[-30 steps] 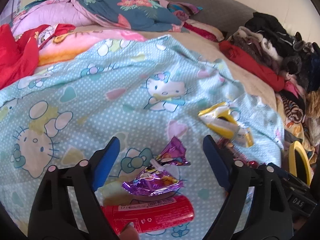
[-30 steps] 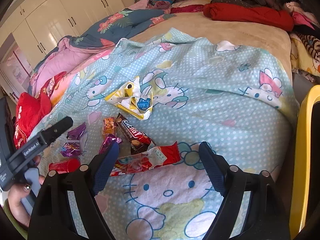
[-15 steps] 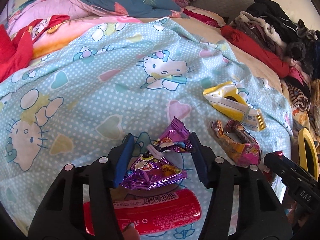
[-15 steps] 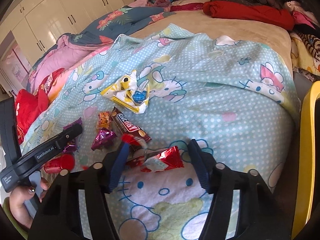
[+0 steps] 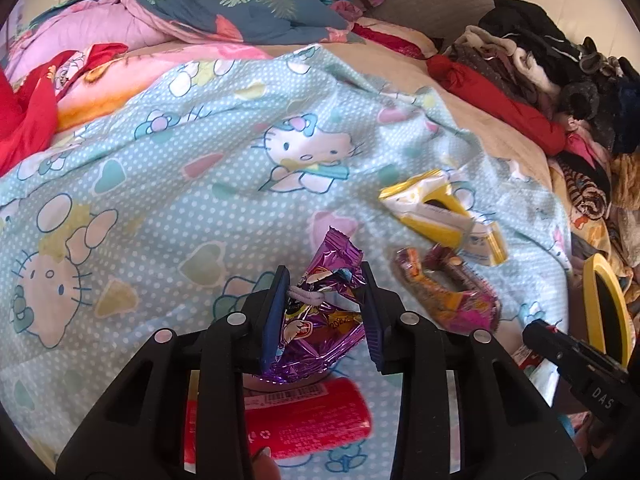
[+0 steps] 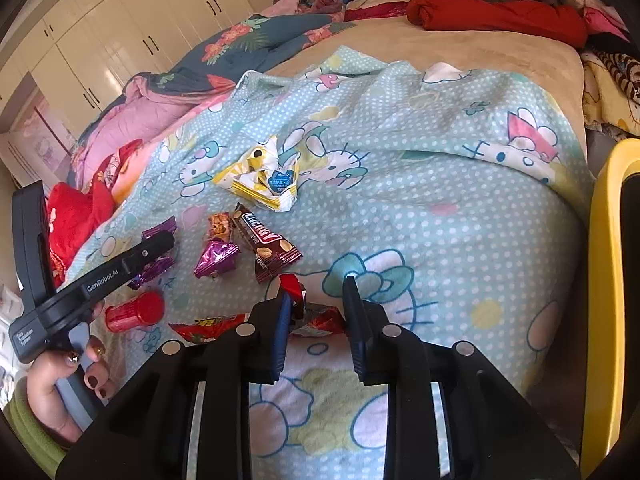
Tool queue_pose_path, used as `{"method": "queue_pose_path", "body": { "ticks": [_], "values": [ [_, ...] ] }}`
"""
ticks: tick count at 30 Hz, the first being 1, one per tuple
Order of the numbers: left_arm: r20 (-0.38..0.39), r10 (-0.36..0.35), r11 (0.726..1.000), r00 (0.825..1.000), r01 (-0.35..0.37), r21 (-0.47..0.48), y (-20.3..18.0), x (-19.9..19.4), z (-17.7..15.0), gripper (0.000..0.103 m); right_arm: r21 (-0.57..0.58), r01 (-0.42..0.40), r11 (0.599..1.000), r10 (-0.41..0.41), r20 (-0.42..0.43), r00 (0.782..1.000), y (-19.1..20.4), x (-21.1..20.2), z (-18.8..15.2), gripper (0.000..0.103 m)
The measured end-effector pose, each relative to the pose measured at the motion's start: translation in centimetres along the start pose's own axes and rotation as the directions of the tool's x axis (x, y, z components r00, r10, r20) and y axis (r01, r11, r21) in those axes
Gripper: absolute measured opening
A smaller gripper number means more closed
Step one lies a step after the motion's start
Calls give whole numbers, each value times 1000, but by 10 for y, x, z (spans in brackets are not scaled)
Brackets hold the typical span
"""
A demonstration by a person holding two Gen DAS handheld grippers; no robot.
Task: Collect trash
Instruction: 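Grasp the purple candy wrapper with the left tool while the right tool grasps the red wrapper, then carry the purple and red wrappers with both tools over the bin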
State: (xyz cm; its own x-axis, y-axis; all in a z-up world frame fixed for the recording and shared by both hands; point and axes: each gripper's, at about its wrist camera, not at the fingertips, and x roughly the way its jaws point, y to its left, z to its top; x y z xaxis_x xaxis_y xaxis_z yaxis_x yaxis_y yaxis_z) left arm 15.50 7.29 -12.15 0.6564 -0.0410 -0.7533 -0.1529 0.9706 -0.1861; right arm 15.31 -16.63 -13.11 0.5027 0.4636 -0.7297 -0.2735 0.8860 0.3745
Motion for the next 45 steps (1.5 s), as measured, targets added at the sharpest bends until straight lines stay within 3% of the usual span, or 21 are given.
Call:
{"method": "queue_pose_path", "body": {
  "ticks": [5, 7, 27, 45],
  "values": [
    [22, -17, 1000, 1000, 17, -8, -4, -9, 6, 27, 8, -12, 1000, 12, 20, 1000, -2, -12, 0, 21],
    [31, -25, 1000, 999, 25, -10, -5, -13, 8, 27, 3, -19, 1000, 19, 31, 999, -3, -17, 0, 11],
    [104, -113, 993, 988, 110, 37, -51, -53, 25, 27, 6, -19, 1000, 18, 174, 985, -16, -69, 20, 7],
    [126, -225, 967, 966, 207, 148, -114, -82, 23, 27, 122, 21, 992, -59, 314, 947, -73, -139, 25, 7]
  ]
}}
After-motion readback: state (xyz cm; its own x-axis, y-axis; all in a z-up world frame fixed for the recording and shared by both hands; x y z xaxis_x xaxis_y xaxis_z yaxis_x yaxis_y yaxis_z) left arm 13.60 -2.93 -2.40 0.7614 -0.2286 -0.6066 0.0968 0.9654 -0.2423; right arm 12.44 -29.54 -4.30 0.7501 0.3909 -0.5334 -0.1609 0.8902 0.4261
